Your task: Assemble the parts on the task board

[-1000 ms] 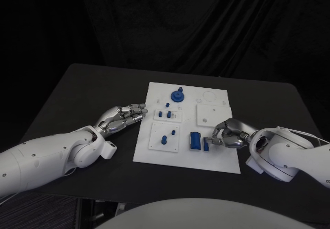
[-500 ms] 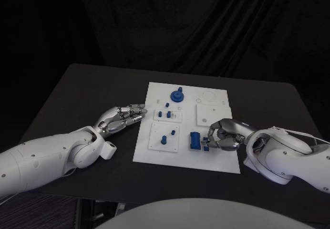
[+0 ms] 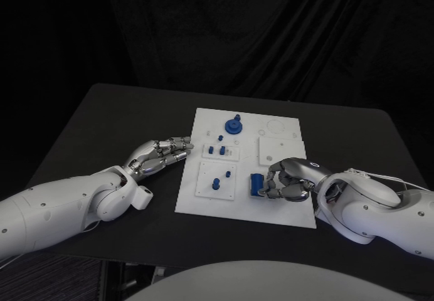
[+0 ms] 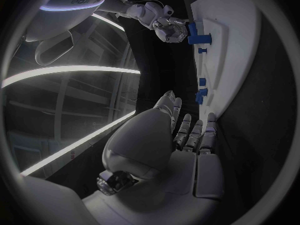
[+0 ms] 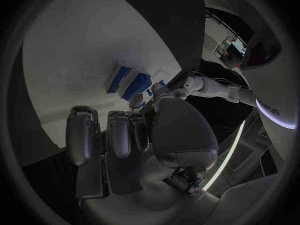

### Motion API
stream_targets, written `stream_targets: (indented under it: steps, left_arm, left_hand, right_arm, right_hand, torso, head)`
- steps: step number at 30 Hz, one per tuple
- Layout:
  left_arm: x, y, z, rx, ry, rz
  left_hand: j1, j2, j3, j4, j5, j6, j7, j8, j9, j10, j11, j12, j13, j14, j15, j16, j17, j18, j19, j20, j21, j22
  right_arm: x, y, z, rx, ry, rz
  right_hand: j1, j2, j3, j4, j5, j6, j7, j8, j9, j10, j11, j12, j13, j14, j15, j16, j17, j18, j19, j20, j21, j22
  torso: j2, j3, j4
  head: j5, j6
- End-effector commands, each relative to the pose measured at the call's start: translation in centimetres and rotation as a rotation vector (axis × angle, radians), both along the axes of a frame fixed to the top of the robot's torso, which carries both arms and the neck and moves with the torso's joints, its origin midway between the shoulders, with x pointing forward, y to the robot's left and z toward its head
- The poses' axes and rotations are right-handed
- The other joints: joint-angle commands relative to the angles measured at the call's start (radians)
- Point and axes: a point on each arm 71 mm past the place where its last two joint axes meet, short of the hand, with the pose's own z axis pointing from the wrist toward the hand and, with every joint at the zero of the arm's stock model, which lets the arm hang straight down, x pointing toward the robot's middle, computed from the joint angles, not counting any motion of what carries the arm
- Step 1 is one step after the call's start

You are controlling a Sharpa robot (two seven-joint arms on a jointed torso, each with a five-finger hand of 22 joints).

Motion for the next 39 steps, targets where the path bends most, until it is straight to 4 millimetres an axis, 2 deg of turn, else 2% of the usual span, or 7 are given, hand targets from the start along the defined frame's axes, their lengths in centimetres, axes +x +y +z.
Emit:
stream_targets:
  steps: [1,16,27,33,35,37,39]
  left_arm:
    - [-0.2,-0.1,0.3,-0.045,-0.039,-0.011]
    - [-0.2,-0.1,0.2,-0.046,-0.036,-0.014]
    - [-0.2,-0.1,0.2,-0.046,-0.035,-0.014]
    - [-0.2,0.0,0.3,-0.050,-0.057,-0.002]
    - [-0.3,0.1,0.5,-0.053,-0.073,0.007]
    - [-0.4,0.2,0.7,-0.055,-0.095,0.020]
    - [-0.6,0.3,0.9,-0.058,-0.117,0.035]
  left_hand:
    - [0.000,0.008,0.003,0.001,0.005,0.003,0.008,0.004,0.001,0.000,0.004,-0.001,0.001,0.003,0.002,0.006,0.001,0.006,-0.004,0.001,0.000,-0.001]
    - [0.000,0.008,0.003,0.001,0.005,0.003,0.008,0.004,0.001,0.000,0.004,-0.001,0.001,0.003,0.002,0.006,0.001,0.006,-0.004,0.001,0.000,-0.001]
    - [0.000,0.008,0.003,0.001,0.005,0.003,0.008,0.004,0.001,0.000,0.004,-0.001,0.001,0.003,0.002,0.006,0.001,0.006,-0.004,0.001,0.000,-0.001]
    - [-0.002,0.006,0.003,0.004,0.005,0.003,0.008,0.005,0.001,0.002,0.008,0.001,0.001,0.000,-0.002,0.005,0.001,0.007,-0.004,-0.001,0.000,-0.002]
    - [-0.008,0.002,-0.001,0.016,0.005,0.005,0.009,0.006,0.000,0.004,0.013,0.005,0.002,-0.005,-0.013,0.003,-0.001,0.011,-0.005,-0.005,-0.001,-0.005]
    - [-0.020,-0.004,-0.011,0.045,0.004,0.005,0.009,0.007,-0.002,0.008,0.012,0.011,0.002,-0.014,-0.027,0.000,-0.002,0.017,-0.008,-0.016,-0.002,-0.011]
    - [-0.026,-0.013,-0.023,0.077,0.004,0.006,0.008,0.007,-0.005,0.015,0.007,0.021,0.003,-0.025,-0.043,-0.004,-0.003,0.017,-0.014,-0.033,-0.004,-0.020]
  right_arm:
    - [0.0,0.1,0.0,-0.010,-0.033,0.010]
    - [0.5,0.2,-0.2,-0.011,-0.044,0.006]
    - [0.5,0.6,-0.4,-0.026,-0.022,0.024]
    - [0.5,0.3,-0.2,-0.005,-0.043,0.018]
    - [0.5,0.0,0.1,0.017,-0.061,0.002]
    - [0.7,-0.5,0.5,0.055,-0.086,-0.025]
    - [1.0,-1.2,1.2,0.099,-0.126,-0.058]
  right_hand:
    - [0.006,-0.009,-0.006,-0.001,0.002,-0.004,-0.004,0.006,0.003,0.108,-0.007,0.001,0.263,0.086,-0.008,0.002,0.180,0.013,0.054,-0.008,0.004,0.225]
    - [0.114,0.030,0.029,-0.055,0.003,0.005,-0.011,0.031,0.022,0.108,-0.014,0.001,0.263,0.087,-0.013,0.002,0.182,0.013,0.054,-0.014,0.004,0.225]
    - [0.120,0.024,0.024,-0.064,0.000,-0.004,-0.009,0.026,0.020,0.108,-0.013,0.001,0.263,0.086,-0.013,0.002,0.181,0.013,0.053,-0.014,0.002,0.225]
    - [0.027,0.000,-0.025,0.024,0.002,-0.013,-0.005,0.013,0.013,0.108,-0.008,0.001,0.263,0.086,-0.009,0.000,0.177,0.014,0.051,-0.010,-0.003,0.223]
    - [0.022,-0.001,-0.027,0.032,0.002,-0.012,-0.005,0.013,0.012,0.108,-0.008,0.001,0.263,0.086,-0.009,0.000,0.177,0.014,0.051,-0.010,-0.003,0.223]
    - [-0.065,0.016,-0.040,0.043,0.004,-0.011,-0.004,-0.002,-0.001,0.108,-0.008,0.001,0.263,0.085,-0.008,-0.002,0.174,0.016,0.048,-0.009,-0.010,0.221]
    - [-0.087,0.024,-0.040,0.043,0.004,-0.012,-0.004,-0.012,-0.010,0.108,-0.008,0.001,0.263,0.084,-0.009,-0.004,0.169,0.018,0.045,-0.009,-0.017,0.219]
  torso:
    - [0.000,-0.0001,0.0003]
    - [0.000,0.0001,0.0002]
    - [0.000,0.0000,0.0001]
    - [0.000,0.0000,0.0000]
    - [0.000,0.0000,0.0000]
    - [0.000,0.0001,0.0001]
    - [0.000,0.0001,-0.0002]
  head:
    - [0.000,0.000]
    - [0.003,0.000]
    - [0.003,0.000]
    - [0.006,0.000]
    - [0.003,0.000]
    - [-0.002,0.000]
    - [-0.004,0.000]
